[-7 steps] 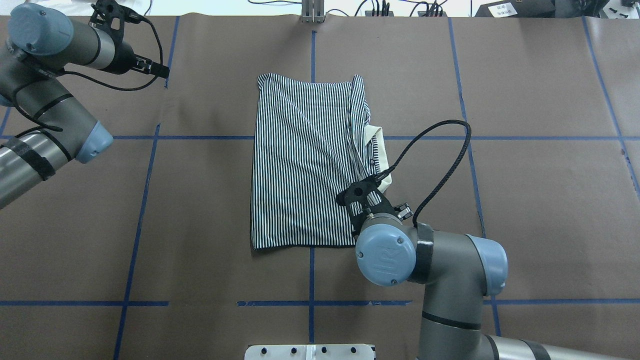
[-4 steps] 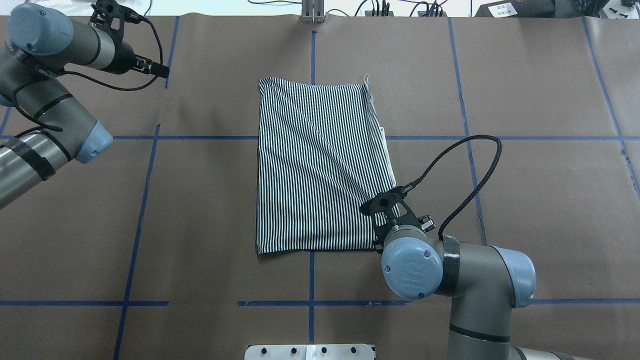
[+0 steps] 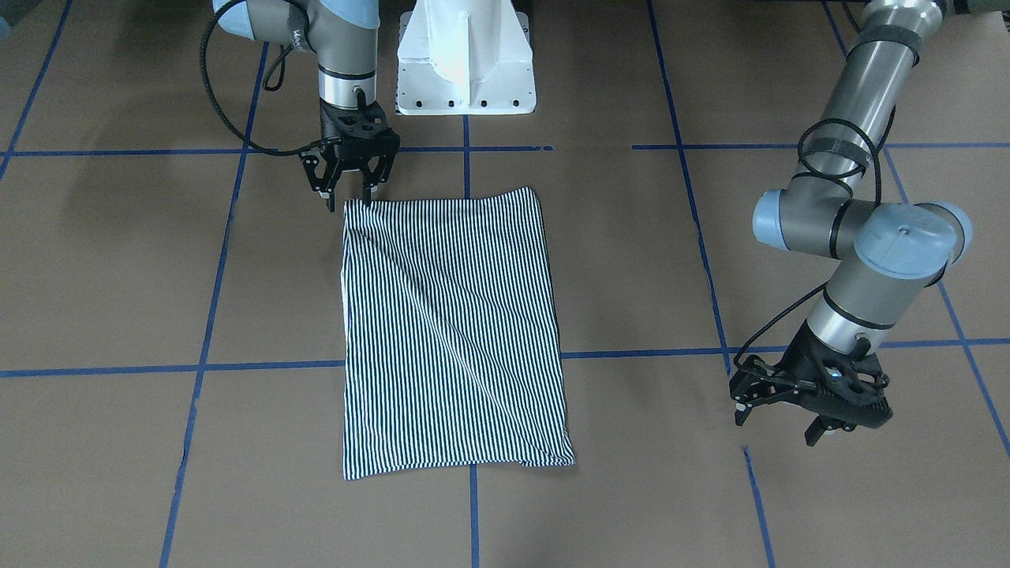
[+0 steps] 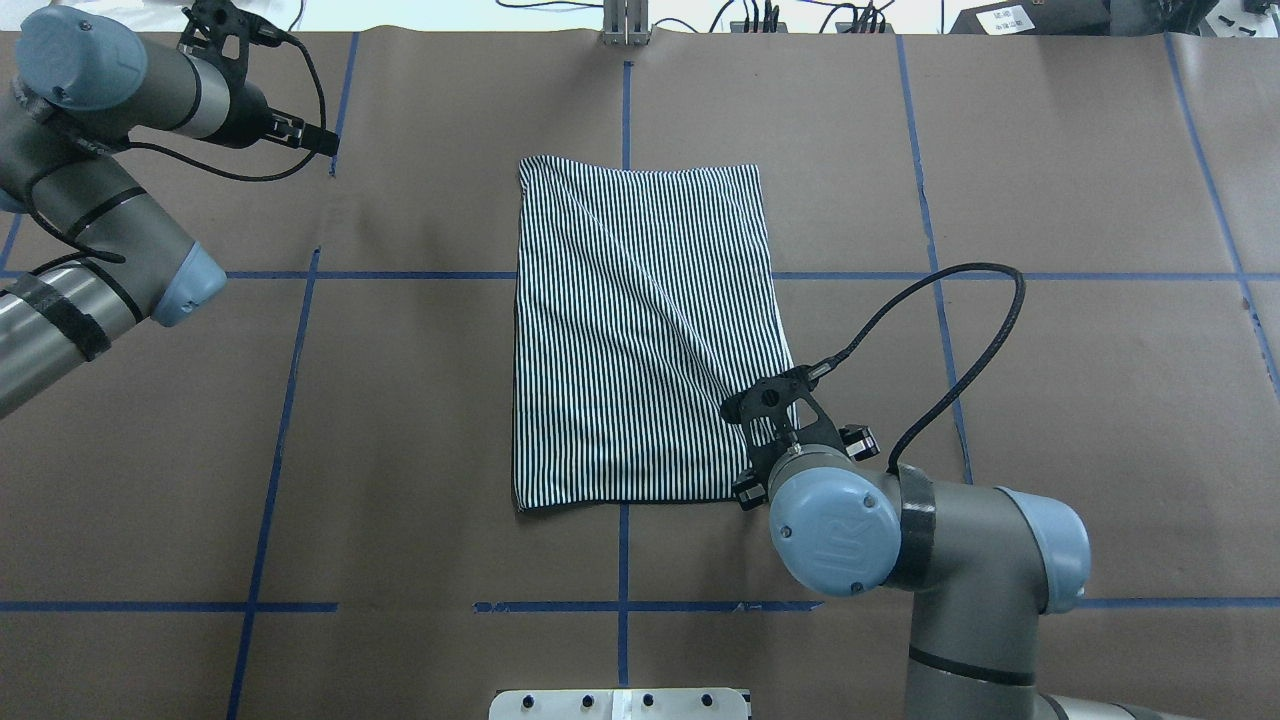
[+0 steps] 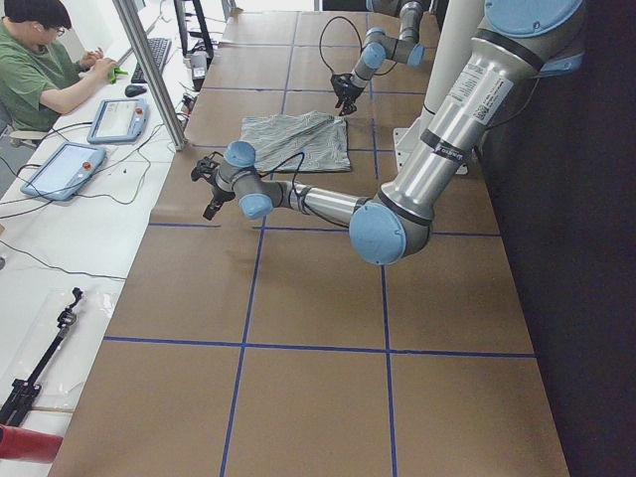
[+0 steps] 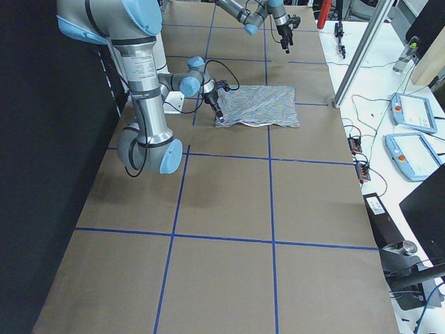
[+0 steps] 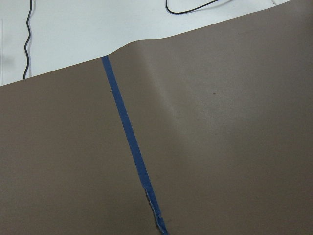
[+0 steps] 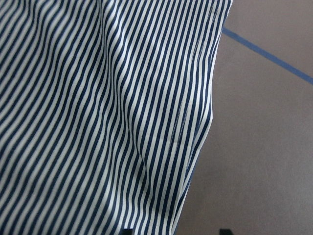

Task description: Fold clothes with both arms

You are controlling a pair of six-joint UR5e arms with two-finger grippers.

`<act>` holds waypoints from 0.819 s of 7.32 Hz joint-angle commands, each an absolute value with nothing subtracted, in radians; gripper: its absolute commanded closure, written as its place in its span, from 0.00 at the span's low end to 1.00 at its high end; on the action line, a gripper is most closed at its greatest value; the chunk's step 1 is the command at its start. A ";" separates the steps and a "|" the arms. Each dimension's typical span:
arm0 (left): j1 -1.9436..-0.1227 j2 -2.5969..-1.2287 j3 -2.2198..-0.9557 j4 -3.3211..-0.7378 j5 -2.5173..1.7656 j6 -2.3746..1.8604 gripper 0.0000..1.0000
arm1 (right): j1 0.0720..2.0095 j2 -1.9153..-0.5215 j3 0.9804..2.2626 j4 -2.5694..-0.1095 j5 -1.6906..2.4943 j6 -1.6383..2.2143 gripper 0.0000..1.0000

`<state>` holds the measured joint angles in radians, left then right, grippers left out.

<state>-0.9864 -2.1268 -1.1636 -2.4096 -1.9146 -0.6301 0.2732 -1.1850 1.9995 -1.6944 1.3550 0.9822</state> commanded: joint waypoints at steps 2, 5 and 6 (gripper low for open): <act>-0.980 -2.128 -1.236 -2.407 -1.996 -0.824 0.00 | 0.341 -1.210 2.102 -1.555 1.459 1.094 0.00; -0.830 -2.002 -1.568 -2.322 -2.003 -1.103 0.00 | 0.341 -1.340 2.088 -1.194 1.479 1.334 0.00; -0.739 -1.978 -1.697 -2.230 -1.924 -1.215 0.00 | 0.341 -1.341 2.070 -1.127 1.477 1.450 0.00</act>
